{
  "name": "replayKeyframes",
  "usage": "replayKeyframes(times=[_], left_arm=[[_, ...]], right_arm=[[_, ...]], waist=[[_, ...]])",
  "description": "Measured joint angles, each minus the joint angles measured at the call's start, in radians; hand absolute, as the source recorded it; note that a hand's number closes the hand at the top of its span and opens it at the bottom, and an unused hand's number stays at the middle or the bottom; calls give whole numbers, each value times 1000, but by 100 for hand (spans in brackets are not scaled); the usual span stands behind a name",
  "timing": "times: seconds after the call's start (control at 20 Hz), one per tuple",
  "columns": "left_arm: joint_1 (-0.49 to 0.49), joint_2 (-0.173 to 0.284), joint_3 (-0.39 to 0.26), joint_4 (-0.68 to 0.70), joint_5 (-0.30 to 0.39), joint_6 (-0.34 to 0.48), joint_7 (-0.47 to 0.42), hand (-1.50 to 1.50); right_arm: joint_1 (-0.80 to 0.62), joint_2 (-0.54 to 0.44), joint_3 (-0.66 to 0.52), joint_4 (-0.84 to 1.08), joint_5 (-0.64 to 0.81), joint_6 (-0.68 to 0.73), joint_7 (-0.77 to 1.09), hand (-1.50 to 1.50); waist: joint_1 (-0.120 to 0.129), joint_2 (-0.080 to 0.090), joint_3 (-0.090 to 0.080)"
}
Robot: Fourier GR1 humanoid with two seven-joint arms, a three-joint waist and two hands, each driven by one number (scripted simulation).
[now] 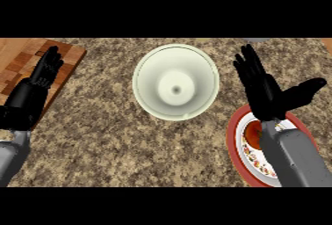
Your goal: Pick the tomato from the plate and place it in the bowl
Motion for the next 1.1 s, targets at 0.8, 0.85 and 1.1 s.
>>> replayKeyframes(times=[0.8,0.85,1.1], left_arm=[[157,-55,73,45,32,123,88,0],[163,-57,73,30,30,127,96,0],[182,-65,88,-12,13,114,122,0]], right_arm=[[353,-482,-123,-151,344,258,-525,-150],[406,-496,-146,-152,353,261,-582,-150],[565,-541,-266,-161,368,299,-708,-150]], waist=[[-76,-41,-25],[-73,-40,-25],[-51,-37,-26]])
